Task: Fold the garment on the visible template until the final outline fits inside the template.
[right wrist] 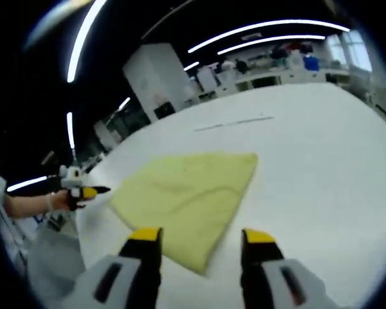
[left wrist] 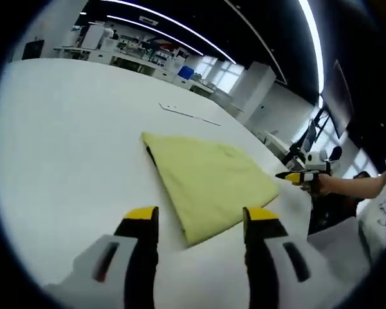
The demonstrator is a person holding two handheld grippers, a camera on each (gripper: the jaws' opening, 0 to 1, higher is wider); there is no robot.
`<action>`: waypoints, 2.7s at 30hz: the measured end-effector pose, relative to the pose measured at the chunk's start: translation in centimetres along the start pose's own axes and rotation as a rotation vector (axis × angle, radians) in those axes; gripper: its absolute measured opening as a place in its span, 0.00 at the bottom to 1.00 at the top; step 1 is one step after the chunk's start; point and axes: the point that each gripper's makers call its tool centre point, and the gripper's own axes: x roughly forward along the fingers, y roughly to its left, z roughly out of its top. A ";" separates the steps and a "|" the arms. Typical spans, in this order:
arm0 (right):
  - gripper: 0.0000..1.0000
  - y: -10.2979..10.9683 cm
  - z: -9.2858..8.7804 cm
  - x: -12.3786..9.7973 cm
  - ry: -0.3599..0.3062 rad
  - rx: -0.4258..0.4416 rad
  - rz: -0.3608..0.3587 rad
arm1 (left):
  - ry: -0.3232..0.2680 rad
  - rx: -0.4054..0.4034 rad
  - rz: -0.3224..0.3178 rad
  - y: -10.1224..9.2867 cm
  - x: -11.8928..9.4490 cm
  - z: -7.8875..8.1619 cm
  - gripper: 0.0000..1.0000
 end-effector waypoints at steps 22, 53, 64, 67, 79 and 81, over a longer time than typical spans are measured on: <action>0.11 1.2 -3.2 0.1 0.047 0.100 0.058 | 0.108 -0.070 0.032 0.6 0.5 -3.1 0.05; 0.00 5.1 -7.8 -3.0 0.074 0.122 0.148 | 0.136 -0.051 0.047 0.0 -5.0 -6.1 0.00; 0.00 5.1 -8.1 -3.2 0.065 0.142 0.140 | 0.112 -0.030 0.048 0.4 -5.5 -6.0 0.00; 0.00 5.3 -8.1 -3.4 0.063 0.135 0.143 | 0.107 -0.021 0.054 0.4 -5.7 -6.1 0.00; 0.46 4.8 -5.4 -6.9 -0.067 0.026 0.012 | -0.061 0.044 0.082 -2.5 -7.8 -1.8 0.29; 0.62 5.1 -4.6 -7.5 -0.106 0.023 -0.032 | -0.085 0.064 0.105 -2.7 -7.9 -1.3 0.52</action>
